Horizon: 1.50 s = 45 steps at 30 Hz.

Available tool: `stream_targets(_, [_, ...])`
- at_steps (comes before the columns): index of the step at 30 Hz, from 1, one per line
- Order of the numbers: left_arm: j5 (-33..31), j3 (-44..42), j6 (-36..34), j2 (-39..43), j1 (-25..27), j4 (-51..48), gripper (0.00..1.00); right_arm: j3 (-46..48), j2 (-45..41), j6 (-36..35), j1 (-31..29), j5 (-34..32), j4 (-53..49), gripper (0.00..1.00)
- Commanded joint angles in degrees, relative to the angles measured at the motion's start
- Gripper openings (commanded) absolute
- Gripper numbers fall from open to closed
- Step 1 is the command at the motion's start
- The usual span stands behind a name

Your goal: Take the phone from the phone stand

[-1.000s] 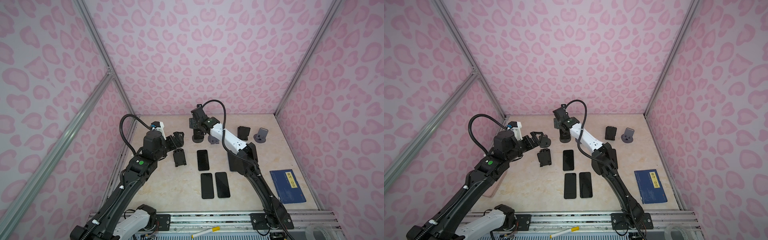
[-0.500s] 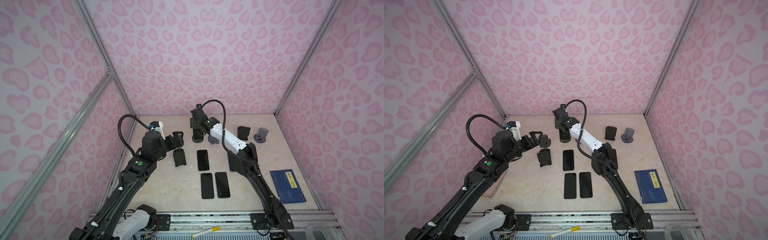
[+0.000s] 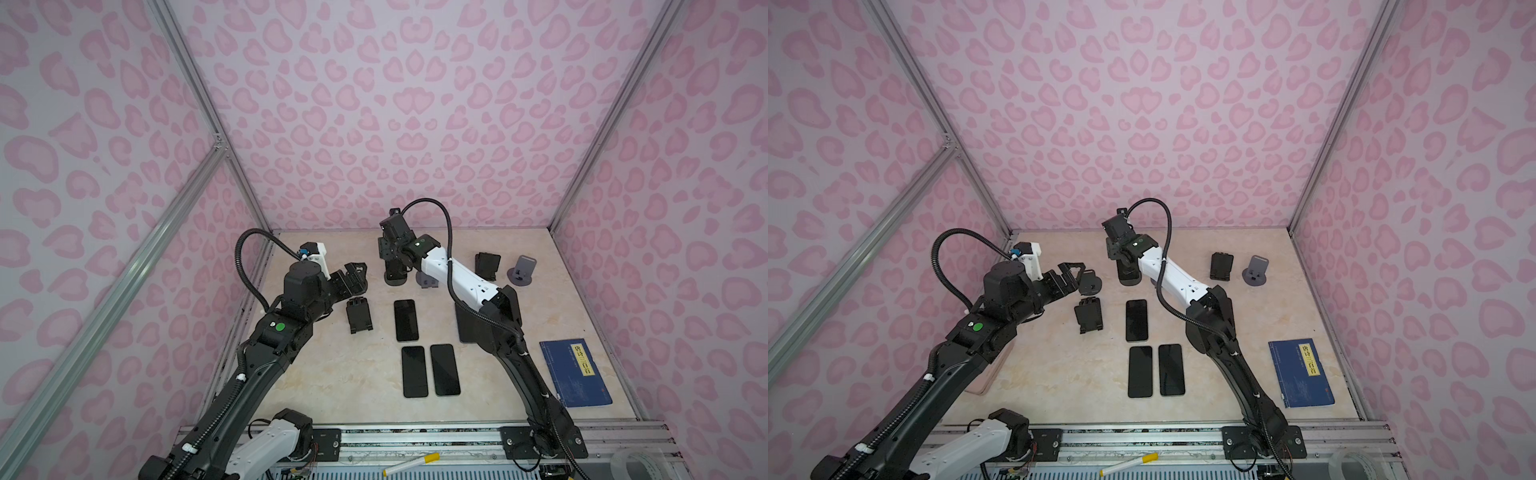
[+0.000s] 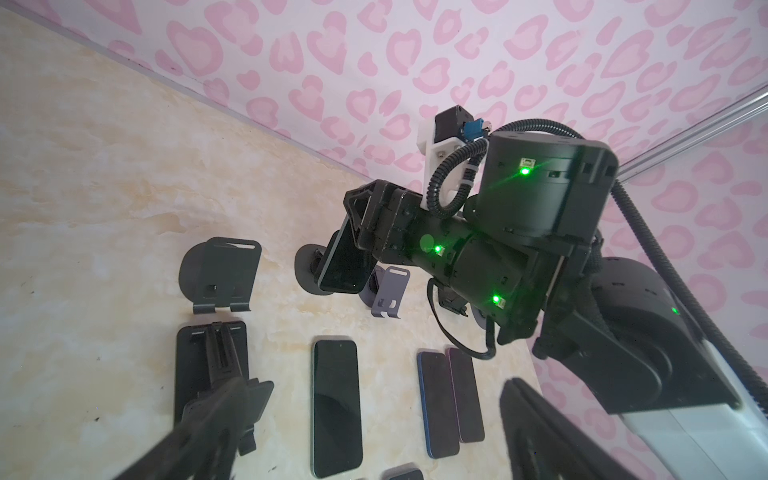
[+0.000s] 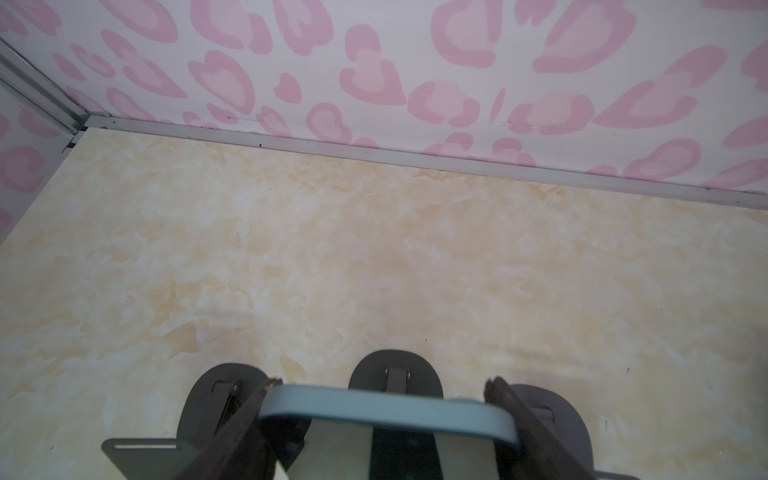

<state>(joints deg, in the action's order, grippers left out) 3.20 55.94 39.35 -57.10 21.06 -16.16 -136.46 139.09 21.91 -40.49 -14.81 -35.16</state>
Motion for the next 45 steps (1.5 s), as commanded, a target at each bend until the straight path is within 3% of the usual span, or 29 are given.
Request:
stream_targets(1, [0.6,-0.2,-0.07,0.14,-0.05,2.22,0.98,2.81,-2.58,-0.9,-0.37,-0.74,3.97,0.69])
stream_targets(20, [3.73,-0.23,-0.24,-1.11,-0.04,2.93,0.97,34.34,-28.66,-1.35,0.38,-1.5,13.0,0.69])
stream_targets(27, [14.47,0.05,-0.21,-4.19,0.85,5.77,0.98,48.51,-37.96,0.47,1.33,-2.29,15.16,0.69])
stream_targets(32, [23.0,2.74,-1.73,-10.25,5.21,4.94,0.98,58.29,-41.77,3.76,1.2,-0.57,17.66,0.68])
stream_targets(37, [21.73,3.65,-3.36,-11.48,9.86,3.22,0.98,63.97,-42.65,7.16,1.11,2.9,18.02,0.68])
stream_targets(45, [19.3,3.12,-4.18,-9.61,10.52,3.04,0.98,70.07,-42.56,9.65,0.68,4.78,19.73,0.67])
